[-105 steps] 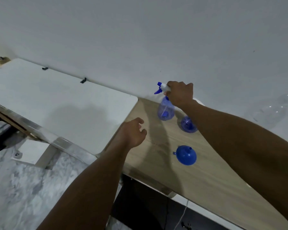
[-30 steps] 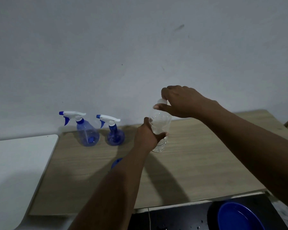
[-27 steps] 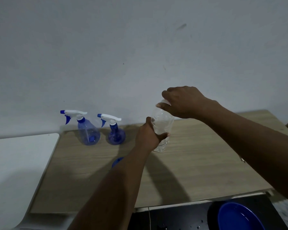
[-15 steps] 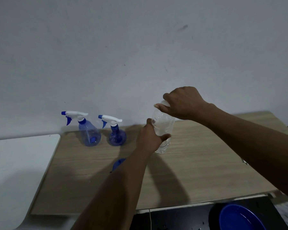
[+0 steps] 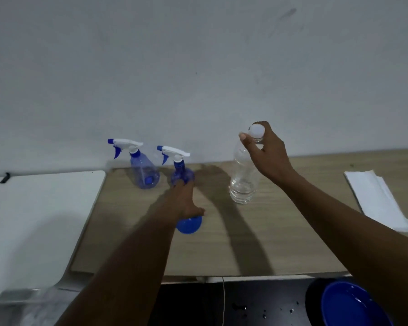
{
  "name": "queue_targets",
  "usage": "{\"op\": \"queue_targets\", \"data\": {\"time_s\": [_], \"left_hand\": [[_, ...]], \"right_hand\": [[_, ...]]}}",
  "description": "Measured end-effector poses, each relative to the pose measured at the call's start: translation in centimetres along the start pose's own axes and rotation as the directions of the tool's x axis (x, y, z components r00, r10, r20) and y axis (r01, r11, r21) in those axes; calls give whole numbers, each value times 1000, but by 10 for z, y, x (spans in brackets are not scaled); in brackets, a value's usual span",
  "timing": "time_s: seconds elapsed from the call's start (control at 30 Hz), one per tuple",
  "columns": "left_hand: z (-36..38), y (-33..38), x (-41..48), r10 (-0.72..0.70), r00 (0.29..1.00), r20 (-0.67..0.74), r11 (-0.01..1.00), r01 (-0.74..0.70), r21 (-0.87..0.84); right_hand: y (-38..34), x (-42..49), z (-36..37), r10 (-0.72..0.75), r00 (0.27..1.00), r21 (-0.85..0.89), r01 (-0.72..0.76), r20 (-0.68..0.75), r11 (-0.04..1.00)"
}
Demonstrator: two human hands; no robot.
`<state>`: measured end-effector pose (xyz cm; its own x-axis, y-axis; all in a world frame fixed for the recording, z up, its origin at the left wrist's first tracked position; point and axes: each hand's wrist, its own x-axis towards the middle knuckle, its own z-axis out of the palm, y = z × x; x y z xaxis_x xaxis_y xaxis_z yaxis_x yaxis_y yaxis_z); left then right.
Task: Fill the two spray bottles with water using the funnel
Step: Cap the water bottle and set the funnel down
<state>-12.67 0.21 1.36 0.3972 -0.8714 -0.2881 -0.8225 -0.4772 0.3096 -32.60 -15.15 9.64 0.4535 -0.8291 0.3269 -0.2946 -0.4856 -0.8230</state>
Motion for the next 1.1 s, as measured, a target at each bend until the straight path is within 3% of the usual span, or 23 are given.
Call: {"op": "queue_targets", "data": {"time_s": [0.13, 0.3, 0.53, 0.73, 0.93, 1.1], "left_hand": [[8, -24, -7, -51, 991, 122, 999, 48, 24], [20, -21, -3, -88, 995, 49, 996, 87, 29], [1, 18, 55, 25, 996, -80, 998, -29, -49], [2, 47, 104, 28, 983, -181, 999, -22, 37], [18, 52, 129, 8, 989, -146, 994, 8, 105], [22, 53, 125, 39, 982, -182, 998, -31, 47]], "right_hand": [[2, 0, 8, 15, 998, 30, -13, -57, 999], [2, 6, 9, -7, 990, 4, 8, -140, 1000], [-2, 53, -7, -4, 973, -91, -17, -231, 996], [7, 85, -13, -57, 983, -140, 32, -177, 990], [39, 83, -7, -19, 994, -95, 9, -104, 995], [38, 80, -15, 47, 999, -23, -47, -21, 999]]}}
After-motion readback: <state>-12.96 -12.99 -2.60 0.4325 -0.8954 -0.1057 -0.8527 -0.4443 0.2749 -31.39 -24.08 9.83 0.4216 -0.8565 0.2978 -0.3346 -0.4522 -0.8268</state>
